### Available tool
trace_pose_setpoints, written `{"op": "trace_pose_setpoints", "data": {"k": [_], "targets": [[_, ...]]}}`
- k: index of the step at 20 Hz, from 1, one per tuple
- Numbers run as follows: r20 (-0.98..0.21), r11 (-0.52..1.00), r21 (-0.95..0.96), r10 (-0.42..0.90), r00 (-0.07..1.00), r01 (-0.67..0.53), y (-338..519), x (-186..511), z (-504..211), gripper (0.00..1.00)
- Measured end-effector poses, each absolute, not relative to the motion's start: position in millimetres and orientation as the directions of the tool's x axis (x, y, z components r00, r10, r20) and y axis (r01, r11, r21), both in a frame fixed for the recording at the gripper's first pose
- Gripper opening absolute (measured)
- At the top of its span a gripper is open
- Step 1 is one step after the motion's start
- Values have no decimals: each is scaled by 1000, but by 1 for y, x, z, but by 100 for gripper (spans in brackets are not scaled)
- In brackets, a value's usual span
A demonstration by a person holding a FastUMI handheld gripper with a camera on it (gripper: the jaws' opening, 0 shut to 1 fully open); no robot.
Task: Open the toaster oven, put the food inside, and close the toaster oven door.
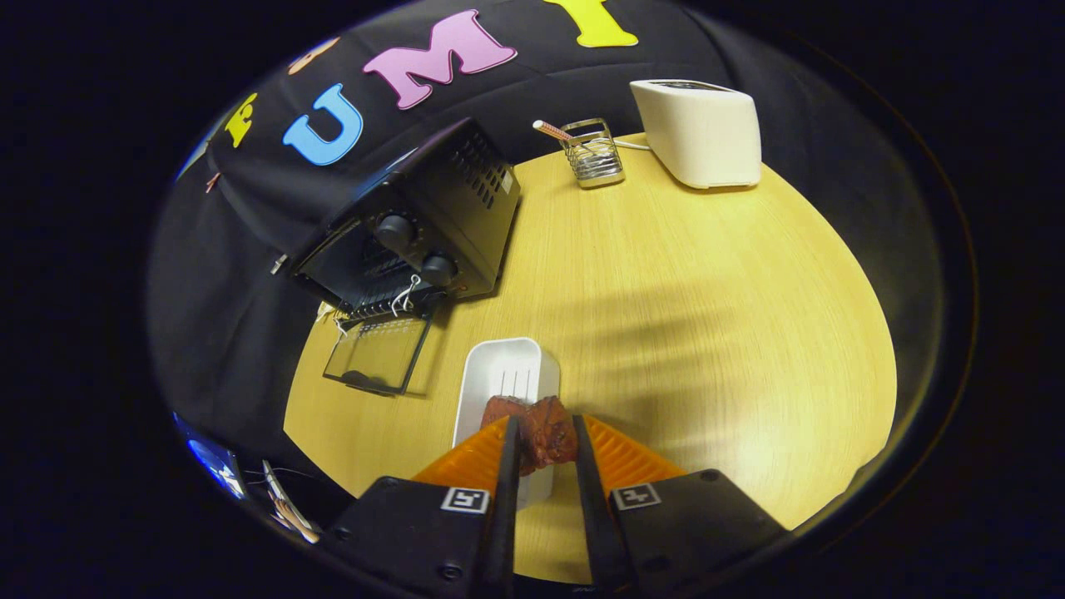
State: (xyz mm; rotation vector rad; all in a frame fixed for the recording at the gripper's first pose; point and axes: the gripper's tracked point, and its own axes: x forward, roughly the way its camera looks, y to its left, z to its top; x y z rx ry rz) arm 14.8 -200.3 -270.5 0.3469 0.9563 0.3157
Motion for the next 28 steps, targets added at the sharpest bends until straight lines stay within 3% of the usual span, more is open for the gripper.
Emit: {"op": "trace_pose_setpoints", "data": {"k": [7,17,28], "targets": [[-699,848,529,460,548,-38,-199,15,-254,17],[-655,875,481,402,640,-57,-188,8,-195,15],[-510,782,617,478,715,-83,-44,14,-140,14]]}}
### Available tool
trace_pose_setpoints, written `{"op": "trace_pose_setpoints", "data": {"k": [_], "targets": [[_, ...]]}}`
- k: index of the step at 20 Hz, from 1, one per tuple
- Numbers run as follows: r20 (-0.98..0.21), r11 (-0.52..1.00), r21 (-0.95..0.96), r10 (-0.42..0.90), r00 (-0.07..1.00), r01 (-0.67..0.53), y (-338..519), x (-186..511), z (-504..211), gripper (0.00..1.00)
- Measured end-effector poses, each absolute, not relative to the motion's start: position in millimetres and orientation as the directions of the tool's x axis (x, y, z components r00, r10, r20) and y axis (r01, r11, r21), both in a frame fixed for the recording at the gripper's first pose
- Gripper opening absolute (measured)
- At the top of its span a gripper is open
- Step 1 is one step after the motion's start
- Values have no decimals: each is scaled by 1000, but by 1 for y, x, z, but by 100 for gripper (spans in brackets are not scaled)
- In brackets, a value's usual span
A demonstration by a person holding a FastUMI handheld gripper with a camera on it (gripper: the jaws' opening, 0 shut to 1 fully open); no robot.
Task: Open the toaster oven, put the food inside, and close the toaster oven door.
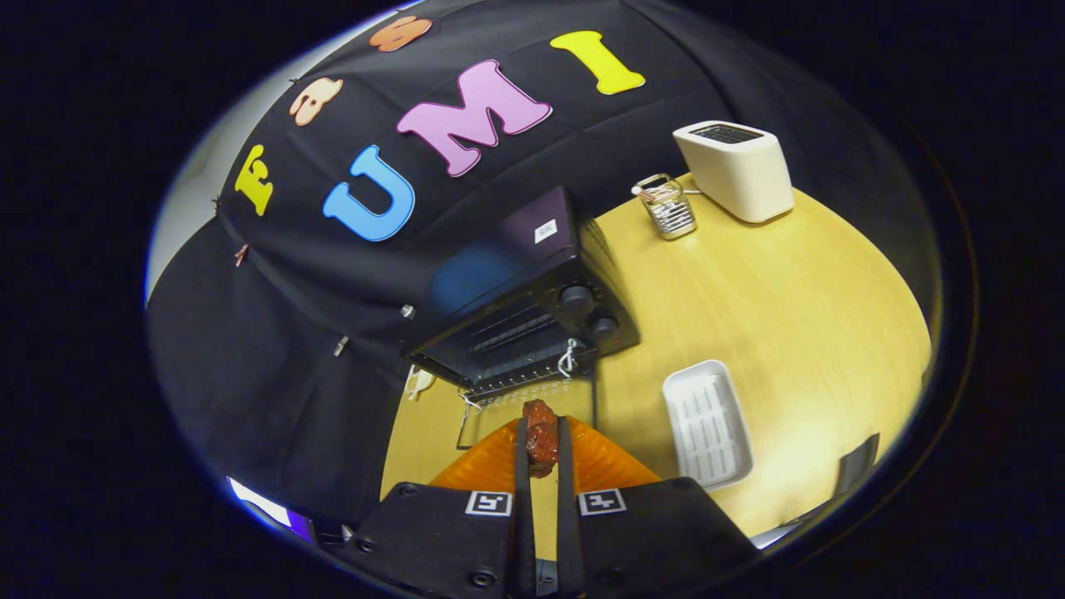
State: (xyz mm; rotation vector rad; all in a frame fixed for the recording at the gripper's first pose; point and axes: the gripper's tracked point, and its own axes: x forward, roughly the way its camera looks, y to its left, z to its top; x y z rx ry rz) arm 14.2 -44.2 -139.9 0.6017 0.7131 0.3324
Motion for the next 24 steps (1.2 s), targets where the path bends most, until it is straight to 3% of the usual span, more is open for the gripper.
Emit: {"op": "trace_pose_setpoints", "data": {"k": [8,16,24], "targets": [[-398,712,700,450,800,-52,45,80,-158,14],[-303,633,774,351,886,14,72,146,-194,14],[-311,596,797,269,911,96,83,186,-229,14]]}}
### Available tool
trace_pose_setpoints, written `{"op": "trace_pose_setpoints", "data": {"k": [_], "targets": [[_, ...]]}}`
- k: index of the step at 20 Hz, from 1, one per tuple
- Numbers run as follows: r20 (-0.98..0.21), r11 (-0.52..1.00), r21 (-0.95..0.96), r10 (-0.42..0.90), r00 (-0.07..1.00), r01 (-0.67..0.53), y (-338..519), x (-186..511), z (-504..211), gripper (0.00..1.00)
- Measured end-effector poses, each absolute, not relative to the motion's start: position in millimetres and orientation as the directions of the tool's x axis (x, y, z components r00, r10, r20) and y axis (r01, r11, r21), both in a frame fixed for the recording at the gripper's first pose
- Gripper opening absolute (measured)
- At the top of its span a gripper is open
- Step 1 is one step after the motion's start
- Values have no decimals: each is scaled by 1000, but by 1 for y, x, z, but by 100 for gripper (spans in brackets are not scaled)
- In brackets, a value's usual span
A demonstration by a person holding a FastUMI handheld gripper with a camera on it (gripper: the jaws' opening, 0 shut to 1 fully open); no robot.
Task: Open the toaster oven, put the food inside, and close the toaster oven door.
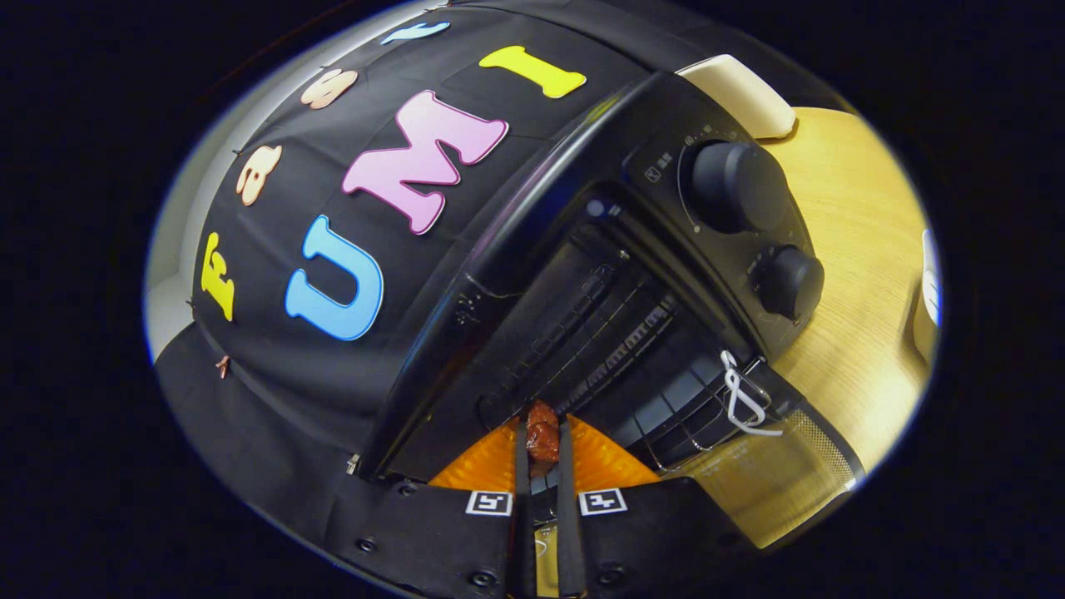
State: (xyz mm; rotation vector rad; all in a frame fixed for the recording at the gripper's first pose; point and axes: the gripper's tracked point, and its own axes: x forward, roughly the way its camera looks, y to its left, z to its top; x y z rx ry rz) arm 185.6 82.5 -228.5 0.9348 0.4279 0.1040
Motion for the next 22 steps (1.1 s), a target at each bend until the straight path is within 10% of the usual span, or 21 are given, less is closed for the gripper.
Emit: {"op": "trace_pose_setpoints", "data": {"k": [4,7,10,22], "targets": [[-329,646,756,233,915,107,81,179,-228,18],[-333,682,726,233,914,91,80,168,-225,79],[-369,762,640,198,908,94,74,155,-226,98],[-587,960,274,114,802,64,31,52,-216,98]]}}
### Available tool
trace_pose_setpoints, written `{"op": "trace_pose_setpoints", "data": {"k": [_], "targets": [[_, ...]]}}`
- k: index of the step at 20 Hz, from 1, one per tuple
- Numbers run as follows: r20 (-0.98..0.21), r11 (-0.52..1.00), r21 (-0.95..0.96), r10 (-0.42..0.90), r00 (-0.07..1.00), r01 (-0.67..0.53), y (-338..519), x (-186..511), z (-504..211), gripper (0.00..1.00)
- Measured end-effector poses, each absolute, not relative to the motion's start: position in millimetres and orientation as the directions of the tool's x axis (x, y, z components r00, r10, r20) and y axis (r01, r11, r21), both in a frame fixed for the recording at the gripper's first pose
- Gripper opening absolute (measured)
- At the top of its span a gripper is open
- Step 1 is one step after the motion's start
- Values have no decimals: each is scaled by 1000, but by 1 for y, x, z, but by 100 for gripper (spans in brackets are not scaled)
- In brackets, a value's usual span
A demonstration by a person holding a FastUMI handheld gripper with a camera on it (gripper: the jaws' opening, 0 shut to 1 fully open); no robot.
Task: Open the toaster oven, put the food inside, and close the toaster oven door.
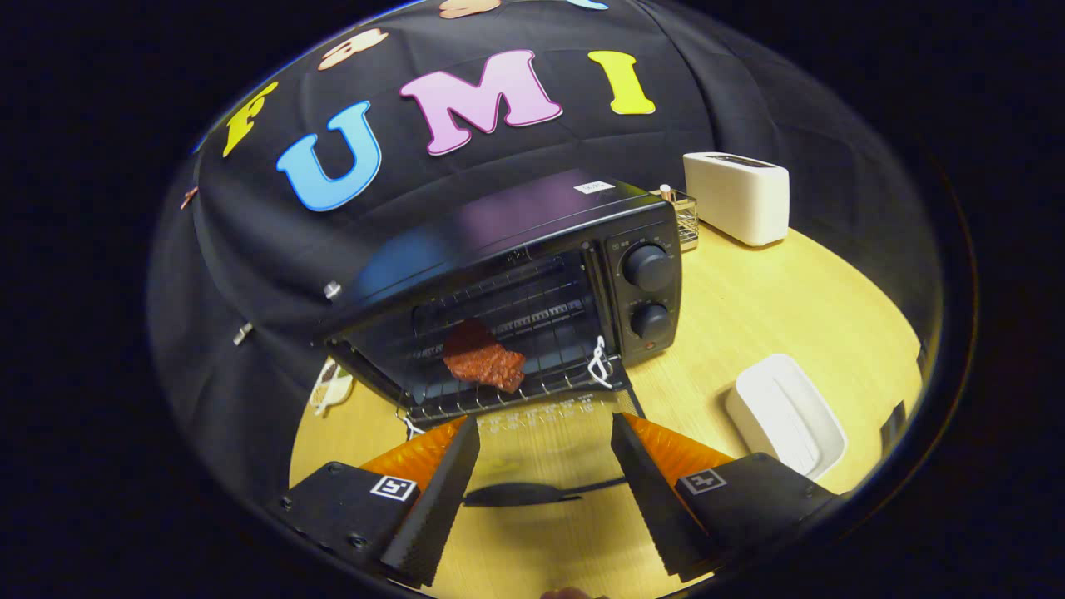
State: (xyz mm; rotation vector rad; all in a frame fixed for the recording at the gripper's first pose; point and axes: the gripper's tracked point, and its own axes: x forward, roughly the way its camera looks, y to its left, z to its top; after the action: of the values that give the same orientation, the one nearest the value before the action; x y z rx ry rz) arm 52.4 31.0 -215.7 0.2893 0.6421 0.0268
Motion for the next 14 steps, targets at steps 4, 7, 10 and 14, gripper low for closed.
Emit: {"op": "trace_pose_setpoints", "data": {"k": [4,7,10,14], "targets": [[-654,984,175,129,745,-16,40,13,-223,98],[-704,991,114,127,698,-66,52,-10,-242,99],[-747,992,77,121,654,-95,63,-19,-263,99],[-791,996,67,84,606,-50,76,-18,-293,99]]}}
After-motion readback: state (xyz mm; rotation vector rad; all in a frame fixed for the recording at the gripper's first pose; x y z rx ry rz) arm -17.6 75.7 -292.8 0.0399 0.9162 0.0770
